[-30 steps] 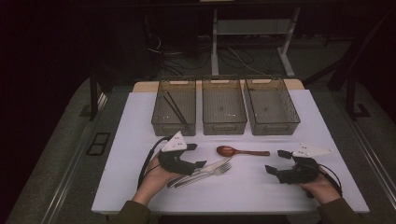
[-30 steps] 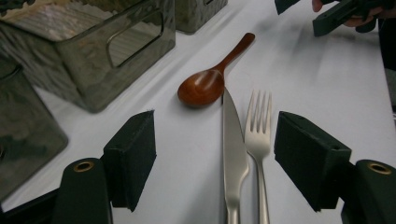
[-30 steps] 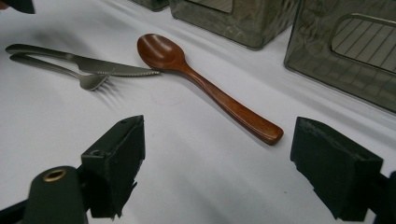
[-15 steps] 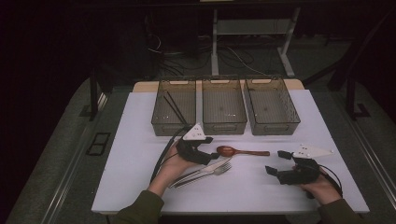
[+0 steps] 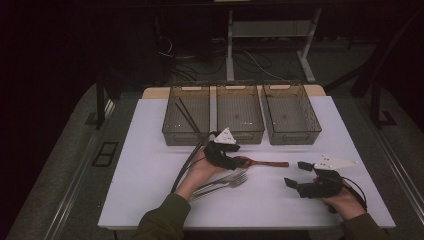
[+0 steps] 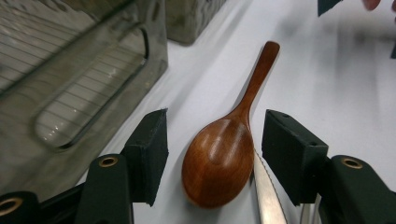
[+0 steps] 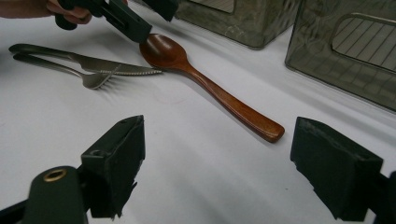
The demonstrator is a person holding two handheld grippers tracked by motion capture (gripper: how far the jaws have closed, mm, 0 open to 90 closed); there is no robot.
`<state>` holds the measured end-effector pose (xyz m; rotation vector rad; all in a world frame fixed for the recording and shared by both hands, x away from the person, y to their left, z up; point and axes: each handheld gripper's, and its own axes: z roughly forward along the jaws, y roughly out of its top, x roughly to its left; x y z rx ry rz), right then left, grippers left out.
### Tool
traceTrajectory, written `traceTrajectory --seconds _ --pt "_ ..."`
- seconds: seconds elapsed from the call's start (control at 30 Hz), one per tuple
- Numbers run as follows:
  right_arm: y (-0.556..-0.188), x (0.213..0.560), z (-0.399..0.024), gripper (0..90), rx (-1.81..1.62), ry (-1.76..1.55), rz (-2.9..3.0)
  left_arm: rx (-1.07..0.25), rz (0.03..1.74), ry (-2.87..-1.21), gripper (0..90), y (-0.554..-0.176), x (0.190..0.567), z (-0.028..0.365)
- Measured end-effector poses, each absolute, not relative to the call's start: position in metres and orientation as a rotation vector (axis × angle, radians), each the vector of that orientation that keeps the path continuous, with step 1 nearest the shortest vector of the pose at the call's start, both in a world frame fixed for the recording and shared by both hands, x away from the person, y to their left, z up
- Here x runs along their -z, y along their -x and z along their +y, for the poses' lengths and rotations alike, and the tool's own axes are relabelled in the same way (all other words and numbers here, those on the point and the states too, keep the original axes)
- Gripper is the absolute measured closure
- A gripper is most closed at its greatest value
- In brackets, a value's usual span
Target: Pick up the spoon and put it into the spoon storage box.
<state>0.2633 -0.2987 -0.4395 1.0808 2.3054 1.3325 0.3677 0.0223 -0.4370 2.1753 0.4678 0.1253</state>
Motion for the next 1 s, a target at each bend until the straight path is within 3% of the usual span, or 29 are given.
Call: traceTrajectory --seconds 0.53,1.0 --pt "-0.263 0.439 -0.300 18.2 -1.336 -1.082 2.298 -0.106 0.460 -2.278 46.1 -0.369 0.452 0.012" --pt "-0.263 0.439 -0.300 18.2 -1.335 -1.079 2.294 -0.059 0.406 -2.272 67.4 -0.365 0.451 0.012"
